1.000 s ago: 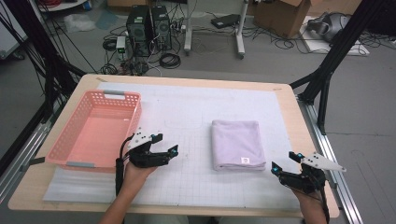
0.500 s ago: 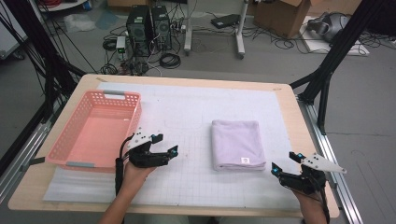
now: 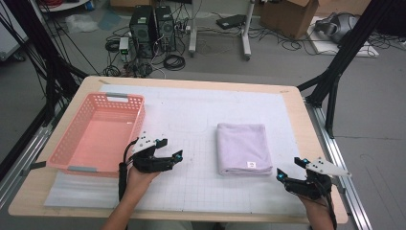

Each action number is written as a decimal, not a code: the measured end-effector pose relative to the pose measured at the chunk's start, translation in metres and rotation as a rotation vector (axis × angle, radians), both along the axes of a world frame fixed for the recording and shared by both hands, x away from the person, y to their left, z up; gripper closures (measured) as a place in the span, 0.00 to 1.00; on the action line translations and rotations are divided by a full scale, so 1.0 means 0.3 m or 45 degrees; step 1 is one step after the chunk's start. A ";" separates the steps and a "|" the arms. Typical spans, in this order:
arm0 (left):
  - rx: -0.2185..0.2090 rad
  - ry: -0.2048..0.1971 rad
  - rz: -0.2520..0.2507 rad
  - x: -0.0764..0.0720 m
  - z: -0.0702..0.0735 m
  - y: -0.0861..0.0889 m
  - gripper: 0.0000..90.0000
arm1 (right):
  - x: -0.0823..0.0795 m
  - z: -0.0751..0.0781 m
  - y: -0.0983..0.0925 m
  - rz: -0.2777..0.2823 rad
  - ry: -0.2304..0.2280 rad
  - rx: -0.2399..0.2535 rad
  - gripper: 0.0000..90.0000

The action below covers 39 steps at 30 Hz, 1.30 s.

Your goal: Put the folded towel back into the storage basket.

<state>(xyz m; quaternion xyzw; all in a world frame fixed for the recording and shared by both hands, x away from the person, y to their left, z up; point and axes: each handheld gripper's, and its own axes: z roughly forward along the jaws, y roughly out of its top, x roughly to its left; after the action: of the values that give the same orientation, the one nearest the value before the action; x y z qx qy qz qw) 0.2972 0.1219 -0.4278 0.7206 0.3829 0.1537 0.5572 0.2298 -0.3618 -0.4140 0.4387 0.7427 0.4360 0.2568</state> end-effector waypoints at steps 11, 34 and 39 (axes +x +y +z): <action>-0.007 -0.004 -0.080 0.000 -0.005 -0.038 0.25 | 0.002 -0.002 -0.003 0.020 0.011 -0.008 0.21; -0.037 0.046 -0.170 0.071 0.017 -0.164 0.24 | 0.007 -0.003 -0.006 0.033 0.035 -0.015 0.21; -0.021 0.071 -0.199 0.101 0.037 -0.213 0.25 | 0.009 -0.004 -0.010 0.034 0.035 -0.008 0.21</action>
<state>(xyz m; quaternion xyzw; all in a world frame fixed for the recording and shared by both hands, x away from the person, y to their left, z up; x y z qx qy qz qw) 0.3275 0.0579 -0.4167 0.7477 0.3422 0.0865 0.5625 0.2324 -0.3647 -0.4152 0.4341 0.7531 0.4310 0.2421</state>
